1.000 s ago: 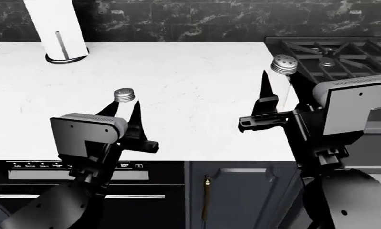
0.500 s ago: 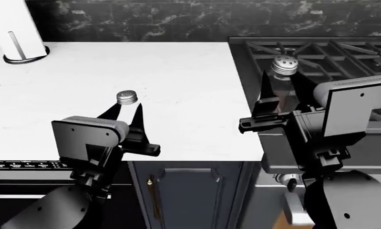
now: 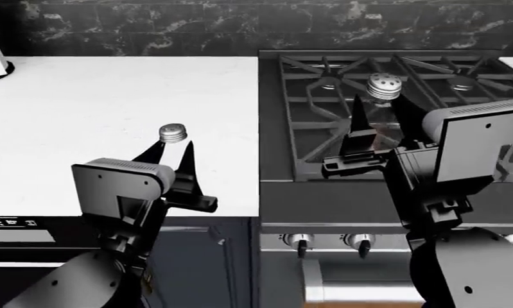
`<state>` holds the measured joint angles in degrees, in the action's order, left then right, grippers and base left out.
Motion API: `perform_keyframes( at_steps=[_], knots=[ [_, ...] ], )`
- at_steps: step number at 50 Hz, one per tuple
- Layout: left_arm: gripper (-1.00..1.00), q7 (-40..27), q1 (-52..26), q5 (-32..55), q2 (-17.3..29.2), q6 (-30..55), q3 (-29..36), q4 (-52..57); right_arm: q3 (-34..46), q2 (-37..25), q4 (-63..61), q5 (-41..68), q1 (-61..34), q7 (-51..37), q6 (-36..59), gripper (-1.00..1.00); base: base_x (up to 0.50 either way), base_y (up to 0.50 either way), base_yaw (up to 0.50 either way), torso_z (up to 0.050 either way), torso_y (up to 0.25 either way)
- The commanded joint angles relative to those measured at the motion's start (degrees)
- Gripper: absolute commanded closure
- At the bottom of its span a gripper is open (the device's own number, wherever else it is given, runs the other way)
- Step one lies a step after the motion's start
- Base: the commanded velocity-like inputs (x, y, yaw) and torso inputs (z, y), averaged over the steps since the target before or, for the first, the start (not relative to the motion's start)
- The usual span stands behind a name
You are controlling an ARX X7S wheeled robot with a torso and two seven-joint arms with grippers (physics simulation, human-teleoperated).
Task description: Pick and place the shaker into the drawer. Then close the cabinet.
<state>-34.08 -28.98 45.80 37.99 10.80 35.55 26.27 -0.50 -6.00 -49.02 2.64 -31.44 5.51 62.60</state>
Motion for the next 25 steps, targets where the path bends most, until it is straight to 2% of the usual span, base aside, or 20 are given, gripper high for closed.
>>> perform_keyframes(
  at_steps=[1,25],
  knots=[
    [1.0,-0.27,0.08,0.4,-0.13,-0.21,0.21,0.28,-0.32,-0.28,-0.14,0.2,0.27,-0.28,-0.24,1.0,0.0,-0.5,0.0,0.0,0.0],
    [1.0,-0.15,0.34,0.56,-0.2,-0.33,0.27,0.3,0.01,-0.65,0.18,1.5,0.6,-1.56,-0.58,1.0,0.0,-0.5,0.0,0.0,0.0]
  ],
)
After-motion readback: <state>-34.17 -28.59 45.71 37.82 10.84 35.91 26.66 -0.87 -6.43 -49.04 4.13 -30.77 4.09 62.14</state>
